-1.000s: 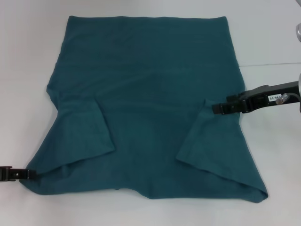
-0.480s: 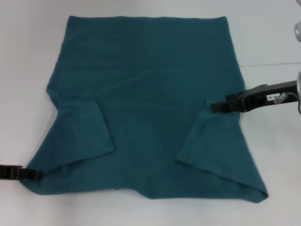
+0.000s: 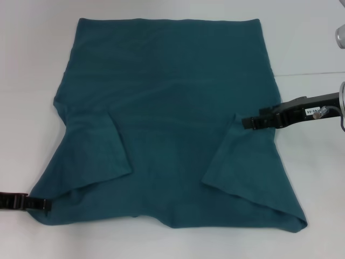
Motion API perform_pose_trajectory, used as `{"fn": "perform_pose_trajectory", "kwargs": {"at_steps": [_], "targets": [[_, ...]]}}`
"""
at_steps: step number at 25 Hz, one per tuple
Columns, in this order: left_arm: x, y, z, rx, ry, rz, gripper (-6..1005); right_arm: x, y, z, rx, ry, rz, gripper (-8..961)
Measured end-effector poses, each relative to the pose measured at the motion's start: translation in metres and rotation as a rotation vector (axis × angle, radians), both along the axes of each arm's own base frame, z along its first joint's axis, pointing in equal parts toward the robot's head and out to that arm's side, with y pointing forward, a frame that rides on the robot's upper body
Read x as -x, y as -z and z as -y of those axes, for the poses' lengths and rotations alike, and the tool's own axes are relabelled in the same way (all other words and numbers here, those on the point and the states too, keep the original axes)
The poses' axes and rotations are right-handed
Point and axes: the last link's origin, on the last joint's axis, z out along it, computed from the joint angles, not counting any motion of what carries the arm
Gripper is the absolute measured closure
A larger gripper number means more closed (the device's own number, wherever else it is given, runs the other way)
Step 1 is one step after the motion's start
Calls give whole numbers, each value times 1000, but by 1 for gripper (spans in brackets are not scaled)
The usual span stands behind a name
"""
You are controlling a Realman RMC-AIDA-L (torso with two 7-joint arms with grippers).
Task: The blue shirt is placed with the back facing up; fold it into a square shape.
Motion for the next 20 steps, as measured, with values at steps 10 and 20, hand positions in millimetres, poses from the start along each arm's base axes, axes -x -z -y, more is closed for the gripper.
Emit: {"fn": "perform_pose_trajectory", "kwargs": {"at_steps": [10,20], "targets": [[-3,5,-3,12,-4,22,308,-1,1,0,4,3,-2,254],[-5,11,-8,11,2,23,376,-2,1,1,2,9,-5,255]]}}
